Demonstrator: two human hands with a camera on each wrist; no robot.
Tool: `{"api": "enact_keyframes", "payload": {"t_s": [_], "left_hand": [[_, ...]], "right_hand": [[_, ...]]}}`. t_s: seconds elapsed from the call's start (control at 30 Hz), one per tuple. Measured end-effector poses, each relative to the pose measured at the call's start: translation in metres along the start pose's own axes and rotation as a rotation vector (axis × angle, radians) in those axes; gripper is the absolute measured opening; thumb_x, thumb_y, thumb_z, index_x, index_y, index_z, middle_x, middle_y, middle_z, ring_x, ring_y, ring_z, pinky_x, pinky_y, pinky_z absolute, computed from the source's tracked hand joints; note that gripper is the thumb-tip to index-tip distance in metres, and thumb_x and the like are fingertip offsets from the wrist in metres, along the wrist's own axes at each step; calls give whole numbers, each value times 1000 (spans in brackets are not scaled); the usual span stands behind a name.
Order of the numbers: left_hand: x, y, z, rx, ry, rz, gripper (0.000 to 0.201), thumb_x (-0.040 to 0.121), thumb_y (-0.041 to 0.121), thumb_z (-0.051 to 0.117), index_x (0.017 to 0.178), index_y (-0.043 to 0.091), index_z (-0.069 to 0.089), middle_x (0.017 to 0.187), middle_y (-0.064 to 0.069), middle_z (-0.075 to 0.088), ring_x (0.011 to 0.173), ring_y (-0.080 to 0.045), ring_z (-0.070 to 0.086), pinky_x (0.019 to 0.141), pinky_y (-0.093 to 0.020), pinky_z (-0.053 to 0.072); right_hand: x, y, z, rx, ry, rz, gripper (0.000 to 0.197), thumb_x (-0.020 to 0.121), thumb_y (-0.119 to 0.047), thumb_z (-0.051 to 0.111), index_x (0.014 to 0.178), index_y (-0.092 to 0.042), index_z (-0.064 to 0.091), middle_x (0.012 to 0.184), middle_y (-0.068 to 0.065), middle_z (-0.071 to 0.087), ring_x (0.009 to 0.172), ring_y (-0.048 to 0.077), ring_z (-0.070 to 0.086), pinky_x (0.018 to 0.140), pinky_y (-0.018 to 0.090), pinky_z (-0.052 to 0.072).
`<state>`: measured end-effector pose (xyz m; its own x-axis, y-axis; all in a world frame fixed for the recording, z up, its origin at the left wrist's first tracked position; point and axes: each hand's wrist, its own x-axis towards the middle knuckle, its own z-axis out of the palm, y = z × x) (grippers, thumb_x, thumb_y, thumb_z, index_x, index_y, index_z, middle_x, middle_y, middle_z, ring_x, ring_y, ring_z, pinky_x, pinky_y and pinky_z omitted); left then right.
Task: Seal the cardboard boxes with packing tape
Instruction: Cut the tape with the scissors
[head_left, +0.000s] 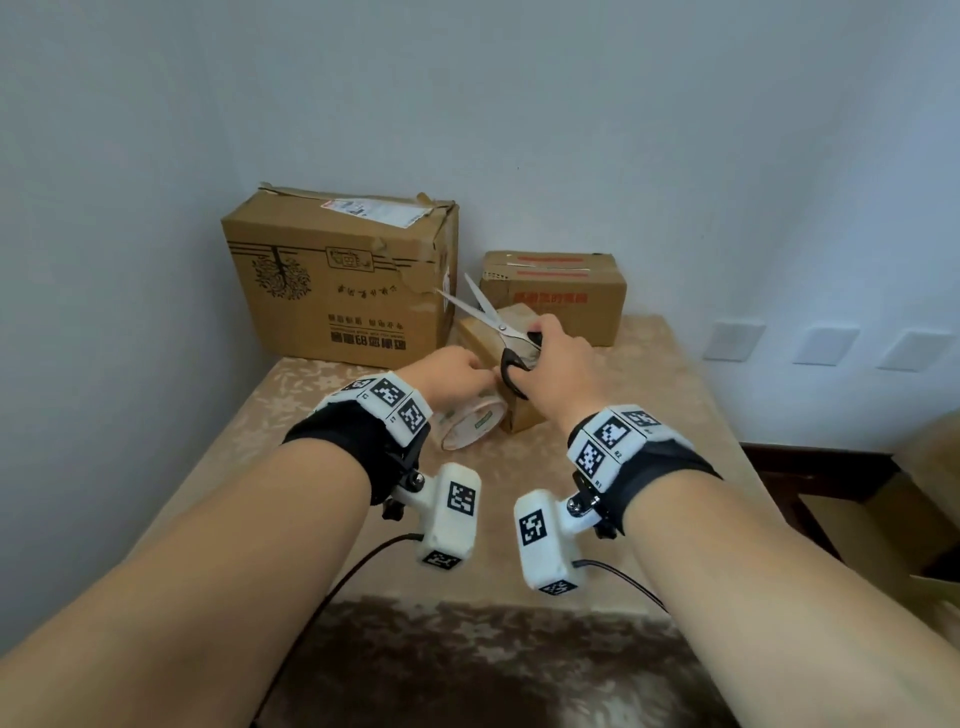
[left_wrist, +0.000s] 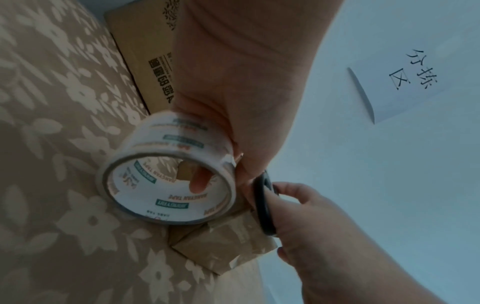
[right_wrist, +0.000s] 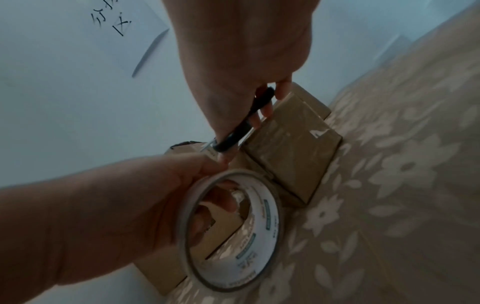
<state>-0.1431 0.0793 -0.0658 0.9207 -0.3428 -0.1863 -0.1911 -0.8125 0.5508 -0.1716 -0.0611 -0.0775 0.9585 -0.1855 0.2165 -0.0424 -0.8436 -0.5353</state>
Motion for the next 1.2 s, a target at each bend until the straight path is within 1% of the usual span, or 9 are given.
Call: {"api": "enact_keyframes", "payload": {"t_s": [0.13, 0.3, 0.47, 0.67, 0.73, 0.87, 1.0, 1.1, 1.2], "left_hand": [[9, -3, -2, -39, 0, 4, 30, 99, 23, 43, 83, 6, 63, 75, -9, 57, 66, -17, 51, 54, -18, 38], [8, -7, -7, -22, 47, -9, 35, 91, 18, 53, 58, 11, 45, 51, -1, 37, 46, -13, 33, 41, -20, 28], [1, -18, -7, 52, -5, -72, 27, 91, 37, 56, 83, 12, 63, 76, -9, 56, 70, -20, 48, 64, -28, 38], [-2, -18, -1, -16, 99, -84, 25, 90, 32, 62, 91, 11, 75, 66, -4, 58, 55, -14, 46, 50, -24, 36], [-2, -18, 0, -50, 112, -100, 25, 89, 31, 64, 93, 9, 75, 78, -9, 66, 65, -18, 53, 59, -26, 41], [-4, -17, 1, -112, 139, -113, 23, 87, 27, 67, 93, 7, 75, 95, -13, 71, 83, -23, 61, 78, -31, 49], [-12, -12, 1, -104, 140, -96, 25, 89, 27, 65, 98, 5, 74, 95, -12, 69, 84, -24, 61, 72, -28, 45], [-18, -7, 1, -36, 129, -87, 30, 92, 28, 61, 104, 3, 71, 105, -13, 68, 102, -29, 61, 85, -32, 48], [-20, -5, 0, 42, 101, -86, 26, 93, 27, 57, 94, 3, 68, 100, -13, 63, 90, -25, 57, 84, -32, 47]], "right_hand": [[5, 0, 4, -83, -49, -9, 45, 84, -38, 67, 120, -23, 45, 101, 1, 55, 107, 28, 49, 89, 46, 47], [2, 5, 3, -145, -30, -31, 41, 85, -38, 64, 119, -24, 45, 94, -3, 47, 105, 28, 51, 90, 47, 45], [6, 10, 6, -42, -14, -30, 41, 80, -39, 66, 113, -26, 47, 102, -1, 62, 100, 26, 57, 82, 45, 51], [4, 12, -3, 26, -73, -43, 53, 81, -46, 68, 122, -22, 44, 105, 1, 61, 98, 25, 58, 81, 40, 52], [-4, 9, -15, 227, -94, -16, 56, 82, -47, 70, 122, -18, 43, 103, 1, 59, 93, 21, 60, 78, 32, 51], [-29, 8, -48, 435, -406, 128, 58, 79, -65, 58, 113, -19, 52, 78, 0, 63, 64, 14, 60, 55, 23, 44], [-53, 21, -69, 211, -843, 147, 73, 61, -76, 48, 98, -14, 51, 67, 0, 53, 53, 11, 50, 47, 19, 33], [-62, 26, -78, 161, -929, 262, 64, 60, -77, 43, 83, -17, 47, 60, -4, 48, 48, 8, 46, 43, 16, 29], [-63, 28, -82, 135, -953, 327, 66, 55, -80, 43, 77, -18, 48, 57, -5, 49, 47, 8, 46, 43, 17, 28]]}}
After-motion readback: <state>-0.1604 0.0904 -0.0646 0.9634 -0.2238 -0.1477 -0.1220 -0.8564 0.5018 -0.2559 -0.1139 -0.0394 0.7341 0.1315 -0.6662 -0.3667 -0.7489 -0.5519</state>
